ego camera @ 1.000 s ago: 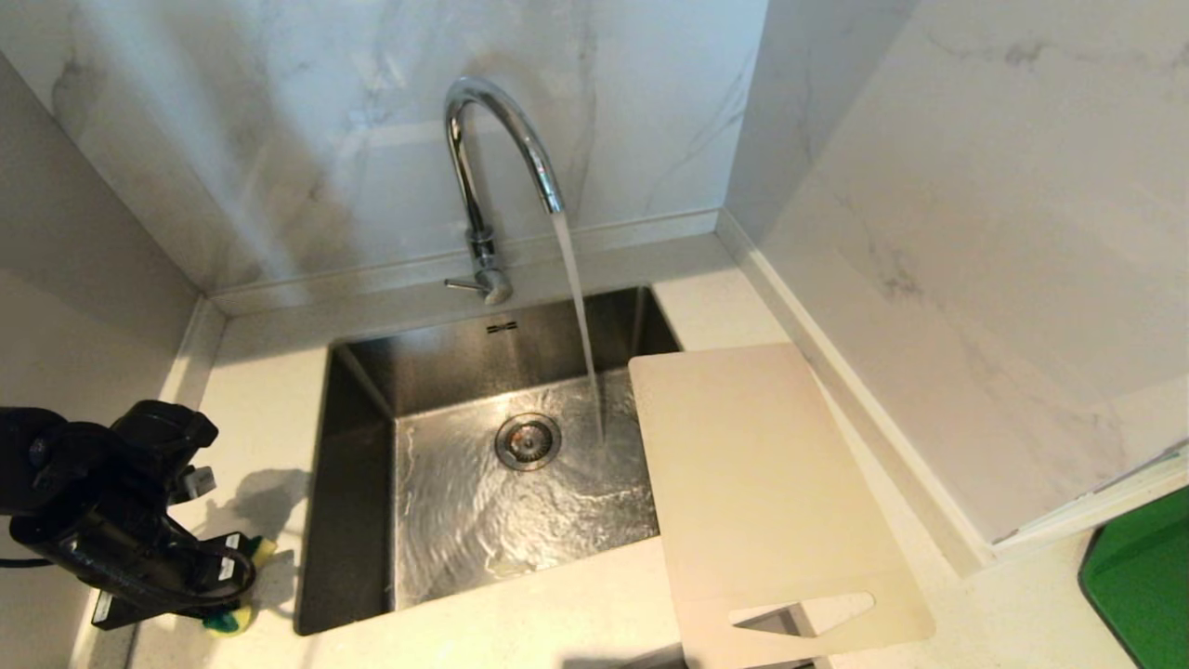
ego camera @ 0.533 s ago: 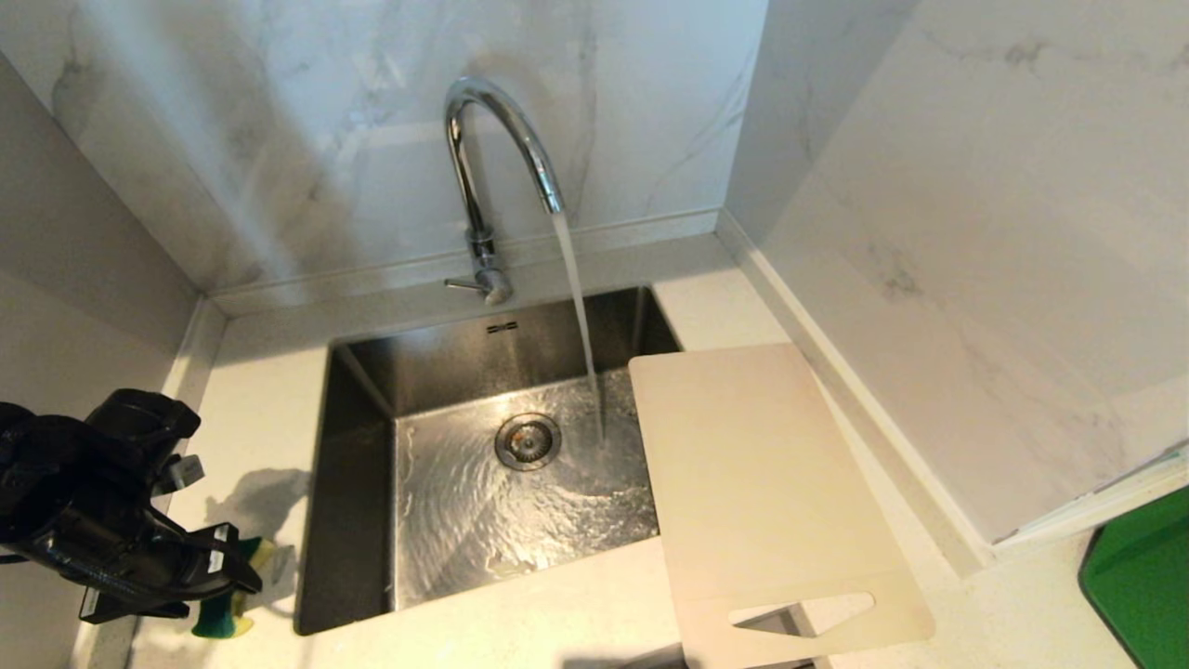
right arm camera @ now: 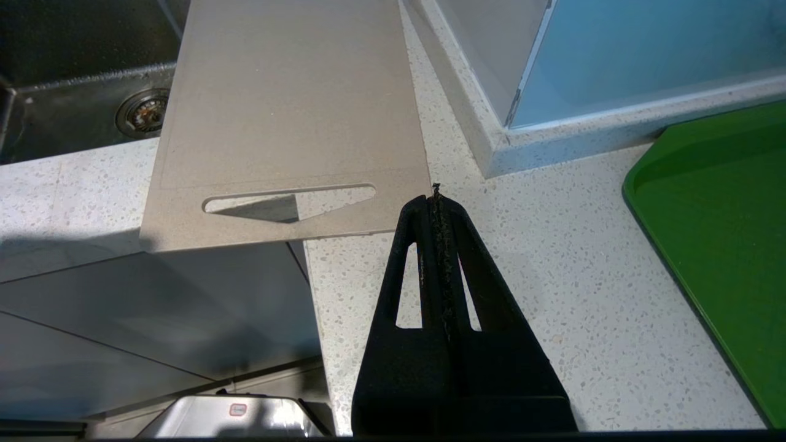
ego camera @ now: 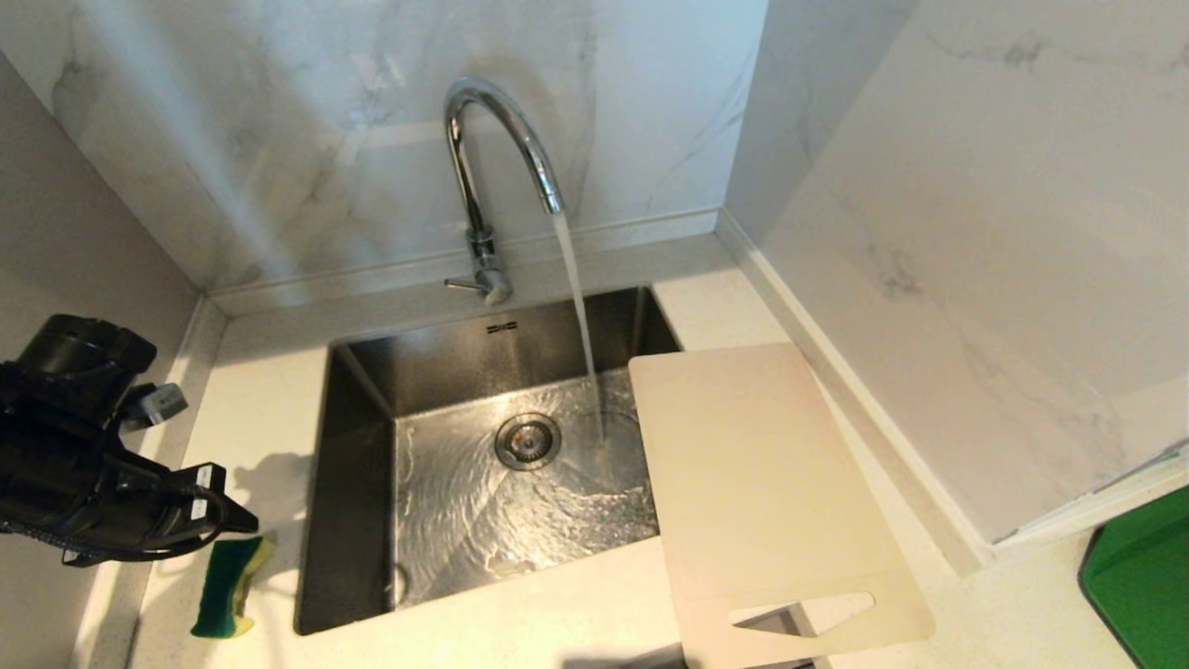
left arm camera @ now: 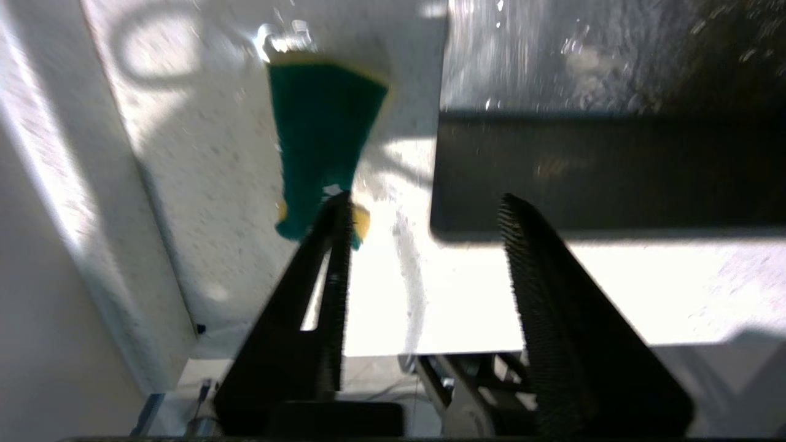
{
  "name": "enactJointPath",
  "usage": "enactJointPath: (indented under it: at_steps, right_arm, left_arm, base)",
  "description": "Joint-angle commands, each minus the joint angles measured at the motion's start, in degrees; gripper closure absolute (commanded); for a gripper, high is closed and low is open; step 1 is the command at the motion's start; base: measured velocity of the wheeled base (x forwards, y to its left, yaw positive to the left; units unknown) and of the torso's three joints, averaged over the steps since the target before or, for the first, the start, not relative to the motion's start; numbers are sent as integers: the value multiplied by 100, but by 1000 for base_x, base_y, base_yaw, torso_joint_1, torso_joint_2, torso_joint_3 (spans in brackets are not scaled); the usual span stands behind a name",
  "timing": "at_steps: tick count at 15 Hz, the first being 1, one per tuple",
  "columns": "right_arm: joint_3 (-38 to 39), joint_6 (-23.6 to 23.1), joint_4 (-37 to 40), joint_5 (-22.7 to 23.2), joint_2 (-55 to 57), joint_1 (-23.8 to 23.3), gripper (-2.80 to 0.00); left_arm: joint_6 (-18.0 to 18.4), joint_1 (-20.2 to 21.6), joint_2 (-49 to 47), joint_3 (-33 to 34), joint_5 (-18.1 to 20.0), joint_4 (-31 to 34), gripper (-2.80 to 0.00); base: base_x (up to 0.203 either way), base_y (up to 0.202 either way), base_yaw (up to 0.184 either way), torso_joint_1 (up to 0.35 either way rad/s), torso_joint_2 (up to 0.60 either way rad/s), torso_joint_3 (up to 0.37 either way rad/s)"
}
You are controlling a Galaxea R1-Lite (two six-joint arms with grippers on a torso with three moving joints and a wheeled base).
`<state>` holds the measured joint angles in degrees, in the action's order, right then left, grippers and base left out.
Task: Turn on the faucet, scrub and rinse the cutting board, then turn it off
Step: Turn off the tap
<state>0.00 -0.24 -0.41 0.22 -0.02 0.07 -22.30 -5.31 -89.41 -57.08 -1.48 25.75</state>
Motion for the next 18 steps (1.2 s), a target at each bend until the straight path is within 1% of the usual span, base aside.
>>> enactJointPath:
  at_steps: [1,2,3,4,7,8,10,12,15,17,18]
  right_arm:
    - [9,-2,-2,4,2,1,0]
    - [9,-2,-2,4,2,1,0]
    - [9,-2,-2,4,2,1,0]
    - [9,-2,-2,4,2,1,0]
    - [9,-2,-2,4,2,1,0]
    - [9,-2,-2,4,2,1,0]
    - [9,-2,-2,4,2,1,0]
    - [7,-2,-2,4,2,1,0]
    - [9,-2,-2,4,2,1,0]
    - [9,-2,-4,4,2,1,0]
    - [9,-2,-3,4,2,1,0]
  left_arm:
    - [26,242,66,-237,-78,23,0]
    - [138,398,74,-322,-93,26,0]
    - [342,510,100,-425,-90,26,0]
    - [421,547,111,-536,-90,20,0]
    - [523,519,73,-823,-89,14,0]
    - [539,450,67,-868,-83,2,0]
    - [528,194,43,-1050,-44,1,0]
    - [439,-178,17,-1242,-16,1,0]
    - [39,-844,-179,-1610,-9,-5,0]
    - [-239,-1211,-524,-1997,-3,-13,0]
    - [-428,-1380,-693,-2313,19,-30,0]
  base:
    - [0,0,0,0,0,0]
    - [0,0,0,0,0,0]
    - [0,0,0,0,0,0]
    - [0,0,0,0,0,0]
    - [0,0,0,0,0,0]
    - [0,0,0,0,0,0]
    - [0,0,0,0,0,0]
    - [0,0,0,0,0,0]
    - [0,0,0,0,0,0]
    - [0,0,0,0,0,0]
    - [0,0,0,0,0,0]
